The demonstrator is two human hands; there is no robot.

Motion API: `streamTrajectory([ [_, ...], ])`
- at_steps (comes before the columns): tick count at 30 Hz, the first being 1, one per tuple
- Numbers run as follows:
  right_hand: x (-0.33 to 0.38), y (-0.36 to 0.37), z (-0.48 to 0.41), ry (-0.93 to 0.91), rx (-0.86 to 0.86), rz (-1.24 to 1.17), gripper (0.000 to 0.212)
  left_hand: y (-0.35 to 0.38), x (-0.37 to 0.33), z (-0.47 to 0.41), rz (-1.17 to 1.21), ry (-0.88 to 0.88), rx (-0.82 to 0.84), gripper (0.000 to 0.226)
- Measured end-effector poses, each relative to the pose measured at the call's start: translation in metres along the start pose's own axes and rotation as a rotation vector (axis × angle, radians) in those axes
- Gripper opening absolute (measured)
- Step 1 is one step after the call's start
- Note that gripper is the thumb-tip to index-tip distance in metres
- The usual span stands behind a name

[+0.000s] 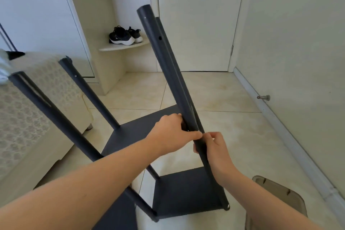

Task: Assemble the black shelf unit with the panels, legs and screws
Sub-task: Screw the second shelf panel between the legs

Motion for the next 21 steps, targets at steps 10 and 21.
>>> streamTrajectory([
  [10, 0.049, 0.046, -0.01, -0.105, 0.085, 0.155, 0.012, -0.043, 0.057, 0.022, 0.368, 0.079, -0.066, 0.049],
  [21, 0.018, 0.103, -0.012, -0.112, 0.202, 0.54, 0.011, 0.007, 0.159, 0.064, 0.746, -0.071, -0.102, 0.061],
])
Point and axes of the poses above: each hand's wrist, its own z-axis away from the middle knuckle, its own y-axis out of the palm, x = y × z, the point moved 8 cm from there along -z, towards the middle knuckle, and after that the axes turned 10 degrees about x, right-handed, at the moved point
